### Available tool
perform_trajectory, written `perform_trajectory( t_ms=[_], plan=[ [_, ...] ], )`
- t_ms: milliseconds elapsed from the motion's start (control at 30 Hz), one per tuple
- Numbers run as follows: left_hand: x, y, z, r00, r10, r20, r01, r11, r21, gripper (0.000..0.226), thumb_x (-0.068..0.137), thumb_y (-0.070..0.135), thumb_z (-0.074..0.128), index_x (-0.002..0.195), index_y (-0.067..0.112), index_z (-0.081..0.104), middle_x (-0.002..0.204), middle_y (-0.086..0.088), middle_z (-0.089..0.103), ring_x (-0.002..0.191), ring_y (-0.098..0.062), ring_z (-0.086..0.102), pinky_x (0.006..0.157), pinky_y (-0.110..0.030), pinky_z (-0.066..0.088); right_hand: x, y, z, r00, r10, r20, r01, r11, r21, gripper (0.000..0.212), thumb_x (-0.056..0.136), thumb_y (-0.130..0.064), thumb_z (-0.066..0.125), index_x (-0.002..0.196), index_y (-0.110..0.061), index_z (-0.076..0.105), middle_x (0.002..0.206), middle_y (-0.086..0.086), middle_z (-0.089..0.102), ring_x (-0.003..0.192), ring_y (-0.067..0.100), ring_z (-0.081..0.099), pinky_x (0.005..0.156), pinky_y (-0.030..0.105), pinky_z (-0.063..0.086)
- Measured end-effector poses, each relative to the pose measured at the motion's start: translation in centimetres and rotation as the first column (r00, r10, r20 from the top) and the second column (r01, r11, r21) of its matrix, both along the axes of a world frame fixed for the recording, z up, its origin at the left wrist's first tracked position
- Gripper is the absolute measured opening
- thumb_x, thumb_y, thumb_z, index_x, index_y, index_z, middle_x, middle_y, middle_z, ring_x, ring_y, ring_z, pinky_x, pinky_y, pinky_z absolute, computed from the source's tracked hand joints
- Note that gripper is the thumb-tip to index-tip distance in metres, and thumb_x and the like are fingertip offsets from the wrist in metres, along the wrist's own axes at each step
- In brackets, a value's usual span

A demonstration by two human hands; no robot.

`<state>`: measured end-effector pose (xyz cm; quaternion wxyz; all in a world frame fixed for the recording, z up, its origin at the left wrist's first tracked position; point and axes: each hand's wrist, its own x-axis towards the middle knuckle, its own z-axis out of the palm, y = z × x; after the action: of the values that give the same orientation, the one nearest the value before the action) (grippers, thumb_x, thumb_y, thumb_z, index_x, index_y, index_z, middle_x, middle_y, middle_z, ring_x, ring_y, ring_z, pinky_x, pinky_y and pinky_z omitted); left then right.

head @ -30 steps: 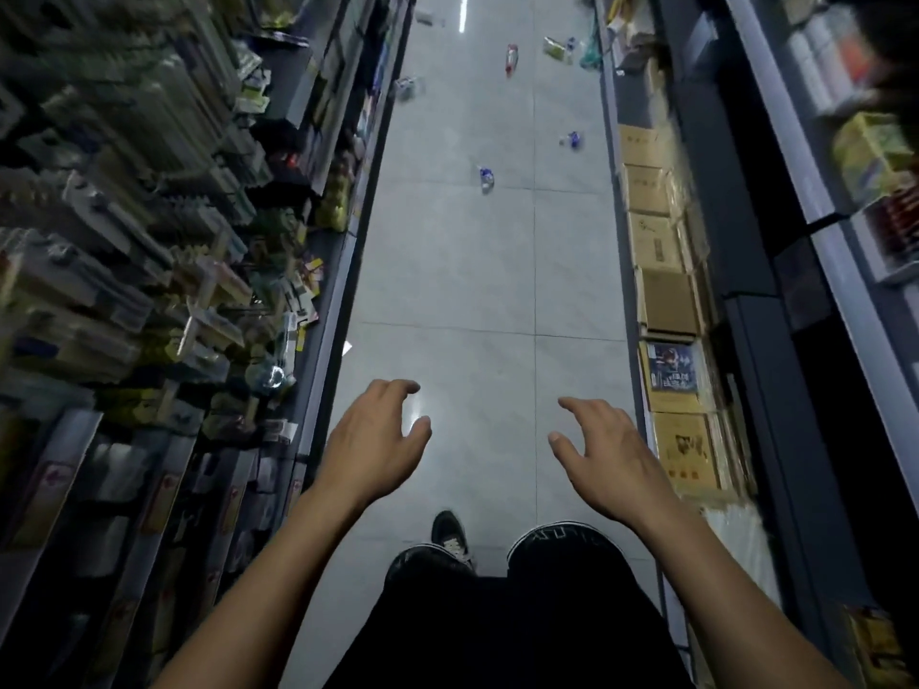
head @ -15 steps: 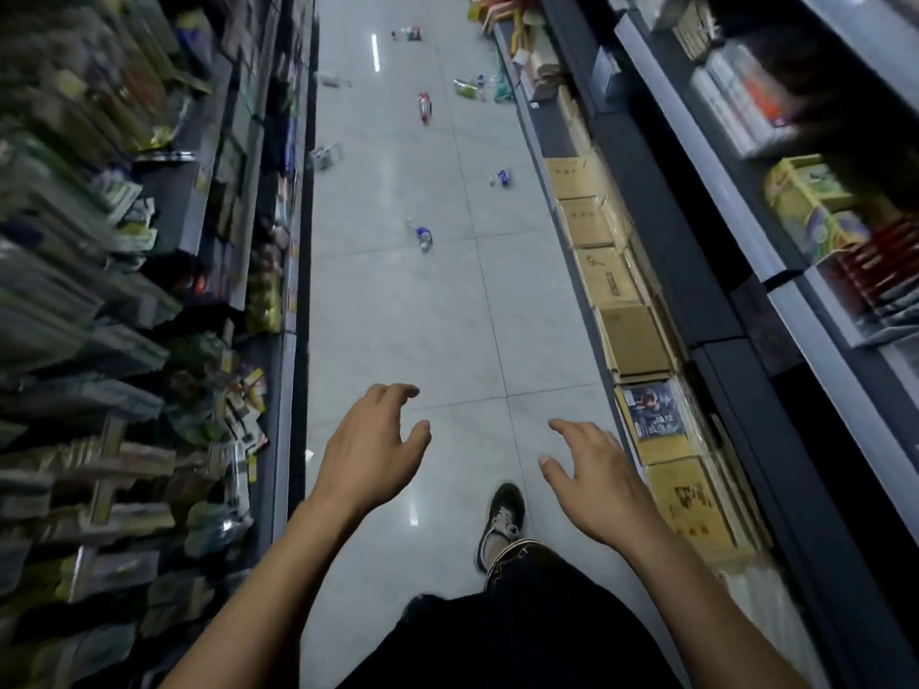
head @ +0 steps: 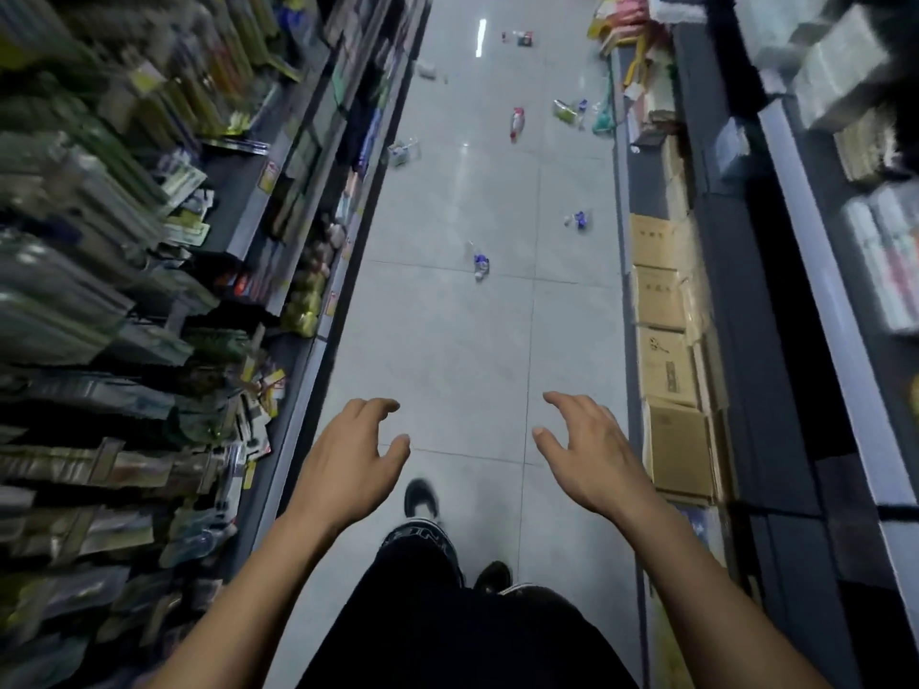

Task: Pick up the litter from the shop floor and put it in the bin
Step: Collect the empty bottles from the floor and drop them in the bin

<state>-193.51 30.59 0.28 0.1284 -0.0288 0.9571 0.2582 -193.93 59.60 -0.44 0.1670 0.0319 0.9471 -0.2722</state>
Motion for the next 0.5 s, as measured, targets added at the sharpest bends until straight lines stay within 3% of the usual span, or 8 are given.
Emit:
perform_trajectory(
  t_ms=[300, 500],
  plan=[
    [-16.3, -4.0, -0.6, 0.997, 0.073, 0.013, -0.073, 0.997, 0.014, 0.045, 0.096, 0.043, 0.052, 0.139, 0.028, 0.051, 0.137, 0.008, 0.055, 0.118, -0.013, 0.057, 0.094, -0.039, 0.050, -17.5, -4.0, -0.5, 0.999, 0.053, 0.010, -0.053, 0.998, 0.032, 0.054, 0.100, -0.047, 0.045, 0.150, -0.027, 0.038, 0.149, -0.007, 0.043, 0.137, 0.016, 0.035, 0.106, 0.037, 0.039],
    [-27.7, -3.6, -0.1, 0.996, -0.083, 0.020, 0.083, 0.997, -0.003, 0.046, 0.095, 0.043, 0.053, 0.139, 0.028, 0.052, 0.135, 0.006, 0.056, 0.117, -0.014, 0.057, 0.092, -0.037, 0.050, -24.7, -3.8, 0.1, 0.999, -0.038, 0.012, 0.037, 0.998, 0.055, 0.054, 0.100, -0.047, 0.046, 0.150, -0.027, 0.039, 0.149, -0.006, 0.044, 0.137, 0.017, 0.036, 0.106, 0.038, 0.040]
  ],
)
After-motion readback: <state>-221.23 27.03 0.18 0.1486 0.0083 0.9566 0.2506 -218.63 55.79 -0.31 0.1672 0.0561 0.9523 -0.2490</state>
